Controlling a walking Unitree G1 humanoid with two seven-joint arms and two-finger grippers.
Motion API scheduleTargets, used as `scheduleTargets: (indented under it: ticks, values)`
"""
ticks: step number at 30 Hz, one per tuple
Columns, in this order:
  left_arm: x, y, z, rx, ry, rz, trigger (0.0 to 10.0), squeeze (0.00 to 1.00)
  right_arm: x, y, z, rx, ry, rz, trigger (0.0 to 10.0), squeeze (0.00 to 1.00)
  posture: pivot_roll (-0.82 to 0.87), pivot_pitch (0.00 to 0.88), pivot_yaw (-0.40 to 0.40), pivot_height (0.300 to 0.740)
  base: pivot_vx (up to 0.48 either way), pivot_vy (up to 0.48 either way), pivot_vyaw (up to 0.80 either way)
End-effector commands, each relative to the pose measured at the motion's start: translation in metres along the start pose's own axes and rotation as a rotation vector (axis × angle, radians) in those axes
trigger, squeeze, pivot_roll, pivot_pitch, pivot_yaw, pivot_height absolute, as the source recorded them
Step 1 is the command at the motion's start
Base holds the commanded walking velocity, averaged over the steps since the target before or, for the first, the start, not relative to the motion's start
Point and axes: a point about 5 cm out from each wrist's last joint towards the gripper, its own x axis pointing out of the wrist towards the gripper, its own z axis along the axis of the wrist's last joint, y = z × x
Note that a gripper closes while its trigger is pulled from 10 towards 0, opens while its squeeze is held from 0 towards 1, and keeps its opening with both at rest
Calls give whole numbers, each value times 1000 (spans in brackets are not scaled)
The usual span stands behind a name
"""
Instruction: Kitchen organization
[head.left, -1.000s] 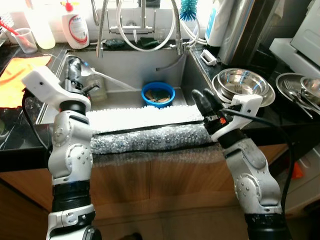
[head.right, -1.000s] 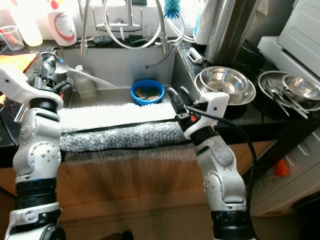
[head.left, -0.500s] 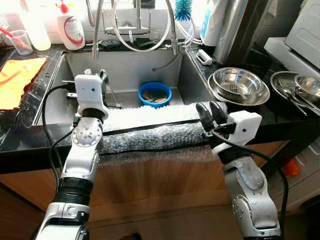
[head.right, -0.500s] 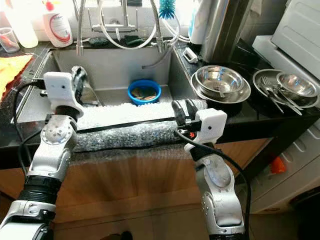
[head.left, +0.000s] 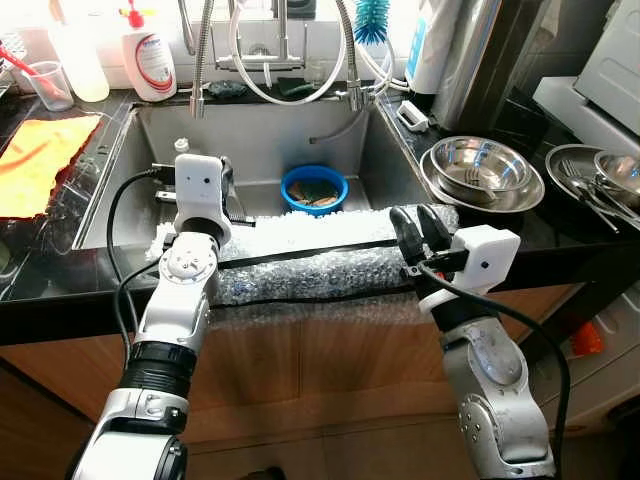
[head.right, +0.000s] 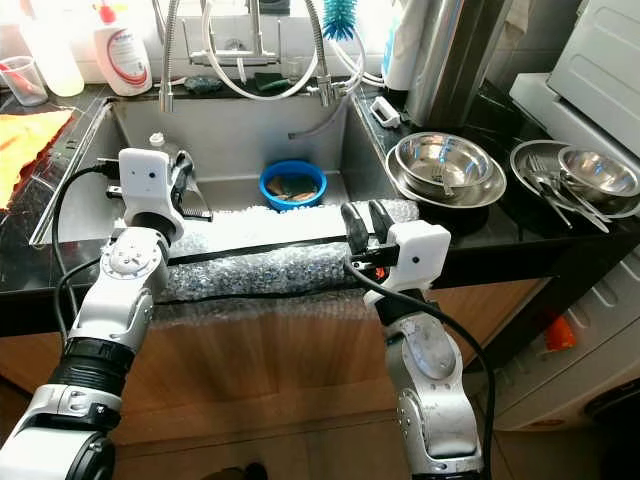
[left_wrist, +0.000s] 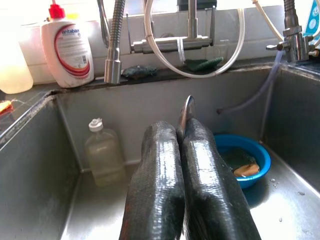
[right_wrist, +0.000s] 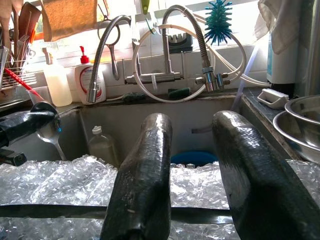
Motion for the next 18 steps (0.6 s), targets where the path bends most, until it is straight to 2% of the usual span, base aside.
scheduleTargets:
  ticks: [1, 18]
  values:
    - [3, -3, 3, 2, 3, -14, 10000, 0, -1, -3, 3, -4, -12, -12, 10000, 0, -28, 31, -4, 740, 0, 0, 0]
    - [3, -3, 3, 2, 3, -14, 10000, 0, -1, -3, 3, -4, -12, -12, 10000, 0, -28, 31, -4, 740, 0, 0, 0]
